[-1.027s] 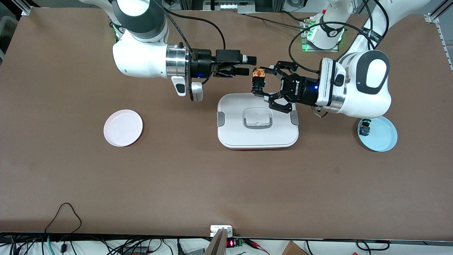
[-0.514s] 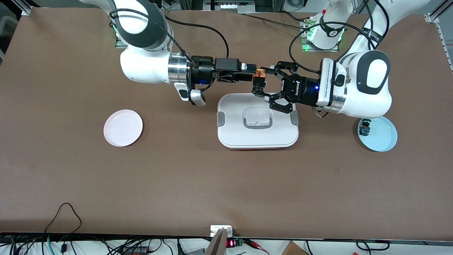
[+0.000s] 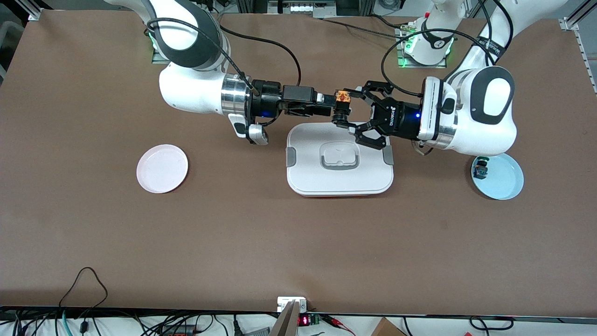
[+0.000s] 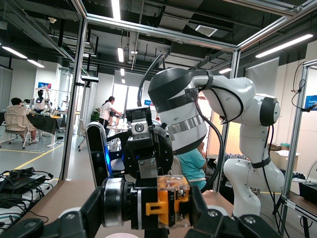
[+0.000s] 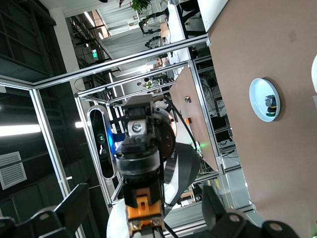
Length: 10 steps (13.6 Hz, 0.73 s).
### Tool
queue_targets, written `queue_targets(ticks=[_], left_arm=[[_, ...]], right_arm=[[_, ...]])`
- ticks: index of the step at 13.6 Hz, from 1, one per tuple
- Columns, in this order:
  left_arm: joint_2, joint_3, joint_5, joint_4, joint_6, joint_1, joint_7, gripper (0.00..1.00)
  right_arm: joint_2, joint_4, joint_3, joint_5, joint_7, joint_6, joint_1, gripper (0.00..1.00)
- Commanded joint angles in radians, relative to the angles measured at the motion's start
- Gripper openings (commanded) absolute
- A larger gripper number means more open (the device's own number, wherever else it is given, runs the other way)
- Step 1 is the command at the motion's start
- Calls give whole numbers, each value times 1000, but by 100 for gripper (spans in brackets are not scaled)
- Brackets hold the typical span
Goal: Transfer orange switch to right arm and place
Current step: 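Grasp the orange switch with the right gripper beside the left gripper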
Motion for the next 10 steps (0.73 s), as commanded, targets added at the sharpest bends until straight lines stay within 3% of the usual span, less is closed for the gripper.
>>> queue_targets(ticks=[1, 7, 8, 10], left_arm=[[-29, -12, -29, -18, 3, 16, 5, 0], [-28, -12, -26, -18, 3, 16, 5, 0], [-28, -12, -26, -18, 3, 16, 5, 0], [-28, -12, -26, -18, 3, 16, 5, 0]], right_arm=[[40, 63, -4, 32, -18, 39, 21, 100], [49, 79, -4, 35, -18, 67, 38, 98], [49, 79, -4, 35, -20, 69, 40, 94], [50, 79, -4, 35, -35, 69, 47, 66]])
